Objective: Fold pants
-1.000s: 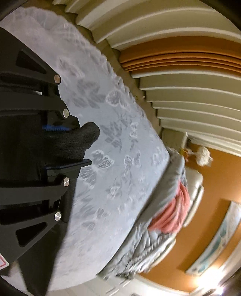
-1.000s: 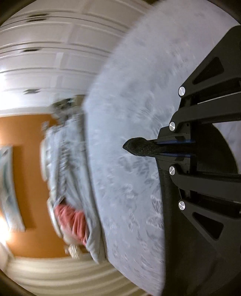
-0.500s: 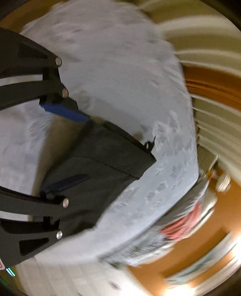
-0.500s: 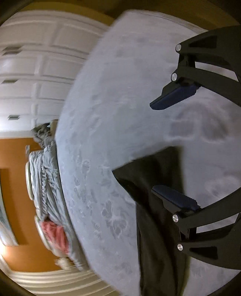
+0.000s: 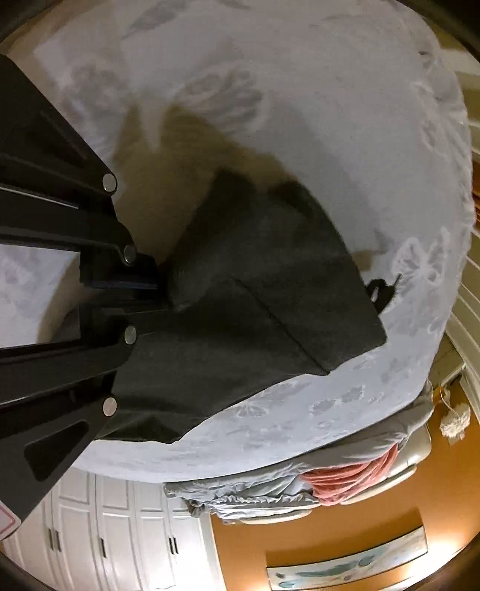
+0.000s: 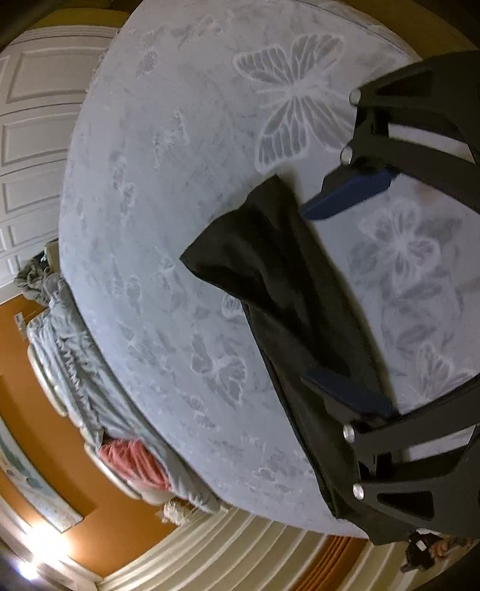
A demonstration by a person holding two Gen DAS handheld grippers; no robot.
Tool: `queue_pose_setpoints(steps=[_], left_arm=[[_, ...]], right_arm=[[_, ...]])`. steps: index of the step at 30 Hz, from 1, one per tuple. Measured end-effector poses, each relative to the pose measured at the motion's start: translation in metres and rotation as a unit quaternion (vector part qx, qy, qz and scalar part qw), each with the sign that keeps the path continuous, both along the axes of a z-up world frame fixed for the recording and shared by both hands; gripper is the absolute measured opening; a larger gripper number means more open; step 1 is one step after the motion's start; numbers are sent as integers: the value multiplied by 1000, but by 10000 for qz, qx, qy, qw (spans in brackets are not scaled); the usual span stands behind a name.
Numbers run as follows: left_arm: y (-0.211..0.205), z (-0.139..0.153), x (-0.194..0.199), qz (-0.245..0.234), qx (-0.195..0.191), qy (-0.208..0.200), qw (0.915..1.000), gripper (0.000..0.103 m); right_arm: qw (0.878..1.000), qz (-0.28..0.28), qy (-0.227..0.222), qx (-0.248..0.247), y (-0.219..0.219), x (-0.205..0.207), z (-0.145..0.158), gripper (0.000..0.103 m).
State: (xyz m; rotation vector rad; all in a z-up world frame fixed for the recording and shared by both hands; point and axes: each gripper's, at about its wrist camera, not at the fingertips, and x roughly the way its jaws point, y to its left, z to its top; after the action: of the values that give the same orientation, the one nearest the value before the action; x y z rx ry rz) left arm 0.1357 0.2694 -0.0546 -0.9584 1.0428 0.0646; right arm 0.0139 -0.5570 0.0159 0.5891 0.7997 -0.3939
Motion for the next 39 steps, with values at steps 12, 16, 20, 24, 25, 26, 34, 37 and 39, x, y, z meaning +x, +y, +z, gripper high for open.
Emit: queue_pose_setpoints(steps=[12,16,20,24,25,26,34,37,39], left_arm=[[-10,36,28,-455,700,-497,9953,1],[-8,38,29,-475,845,-562,9937,1],[-10,25,31,-524,1088,-250,9924,1],[-7,11,27,-601,1085,-60,9923,2],[-8,11,25,-589,1093,-47,9923,3],[-6,10,25,-569,1074,-32,9926,4],[-2,5,26,-357,740,-83,9966,2],[-6,43,16,-371,942,-847,9912,2],[-5,56,15,-475,1241,-1071,9853,2]], right_arm=[[9978,-237,513,333,-31,92,-54,2],[9934,106,-1113,270,-24,60,29,2],[9985,26,-542,-33,-34,29,1,3],[9968,152,466,629,-54,28,-66,7],[9973,168,418,575,-53,27,-61,11],[9981,153,379,457,-52,26,-54,21],[9986,-198,367,339,-62,34,-53,2],[9980,-95,-584,207,-53,13,-4,2],[9985,-105,-538,19,-51,9,-3,3]])
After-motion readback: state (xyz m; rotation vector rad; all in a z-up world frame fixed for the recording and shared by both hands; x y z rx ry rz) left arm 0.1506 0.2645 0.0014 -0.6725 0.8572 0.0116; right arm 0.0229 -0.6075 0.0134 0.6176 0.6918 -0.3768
